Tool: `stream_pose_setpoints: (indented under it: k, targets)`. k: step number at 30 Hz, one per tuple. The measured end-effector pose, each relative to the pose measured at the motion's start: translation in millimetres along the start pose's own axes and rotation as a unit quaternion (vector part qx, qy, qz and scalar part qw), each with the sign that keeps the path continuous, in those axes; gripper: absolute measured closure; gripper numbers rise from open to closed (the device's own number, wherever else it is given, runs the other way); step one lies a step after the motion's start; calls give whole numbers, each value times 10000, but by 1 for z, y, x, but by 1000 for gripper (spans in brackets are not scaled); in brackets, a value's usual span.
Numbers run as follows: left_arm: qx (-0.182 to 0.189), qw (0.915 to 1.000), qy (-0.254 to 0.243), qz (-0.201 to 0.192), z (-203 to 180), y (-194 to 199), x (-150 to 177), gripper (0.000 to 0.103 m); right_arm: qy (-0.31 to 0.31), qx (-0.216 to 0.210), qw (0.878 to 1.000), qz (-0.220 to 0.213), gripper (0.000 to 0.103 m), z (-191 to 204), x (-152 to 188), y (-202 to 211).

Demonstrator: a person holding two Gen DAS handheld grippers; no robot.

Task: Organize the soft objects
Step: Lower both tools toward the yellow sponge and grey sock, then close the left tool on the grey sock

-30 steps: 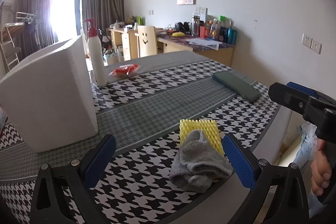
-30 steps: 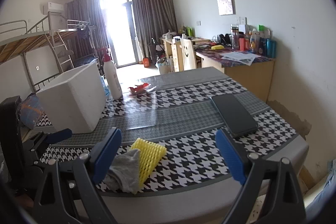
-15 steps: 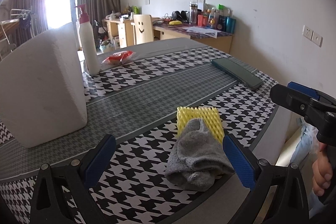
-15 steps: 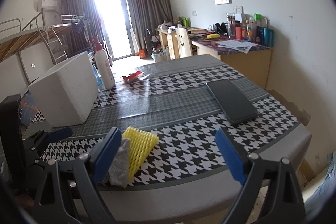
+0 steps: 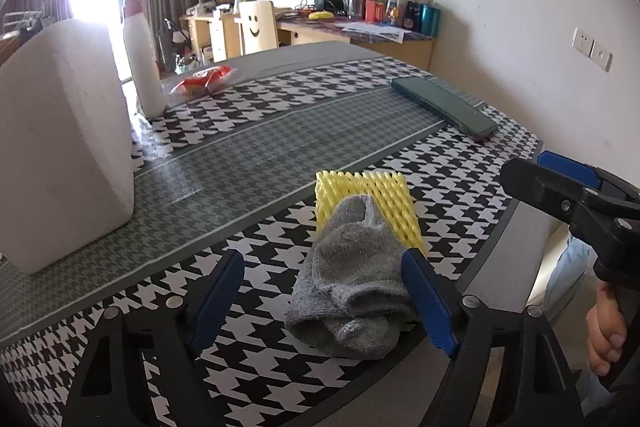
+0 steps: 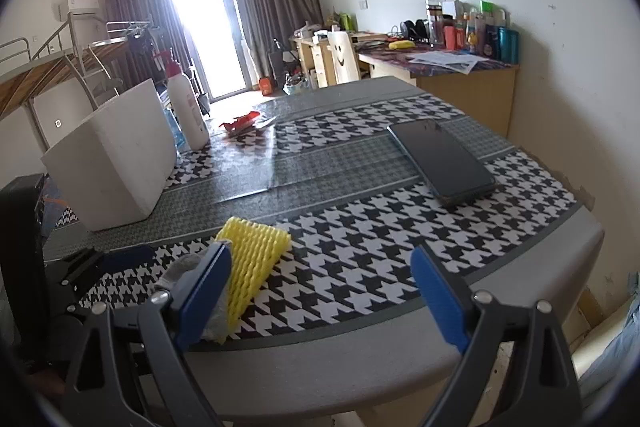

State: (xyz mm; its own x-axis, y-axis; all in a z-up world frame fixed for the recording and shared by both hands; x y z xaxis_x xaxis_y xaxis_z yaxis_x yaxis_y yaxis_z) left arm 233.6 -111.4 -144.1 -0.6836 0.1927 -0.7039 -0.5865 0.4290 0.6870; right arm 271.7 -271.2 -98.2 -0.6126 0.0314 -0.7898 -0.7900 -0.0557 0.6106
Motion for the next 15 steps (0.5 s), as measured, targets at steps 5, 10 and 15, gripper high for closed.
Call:
stream_pose_setpoints:
  k: [5,10,15]
  targets:
    - [80,9999,-85,83,-4,-2,5,31,-9,-22,10000,57,9,0,2,-3]
    - [248,9995,-60,170,-8,-4,9,43,-33,-40,9999,100,10,0,4,-6]
    - [429,9987,-90,244,-15,-2,13,58,-67,-62,9999,115,10,0,5,-6]
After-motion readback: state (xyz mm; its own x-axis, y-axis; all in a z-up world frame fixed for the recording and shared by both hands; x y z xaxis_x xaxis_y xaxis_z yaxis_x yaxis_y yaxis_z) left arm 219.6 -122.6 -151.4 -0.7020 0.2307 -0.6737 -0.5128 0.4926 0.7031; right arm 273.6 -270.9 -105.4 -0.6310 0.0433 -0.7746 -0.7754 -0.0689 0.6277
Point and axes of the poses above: each gripper's, at about its wrist camera, not at the fingertips, and y roughly against the way its jaws point, z to its left, x to its underside, the point moved 8 cm from there along -y, roughly the way its jaws point, and after that the axes turned 11 degrees about x, right-handed, at the moved point
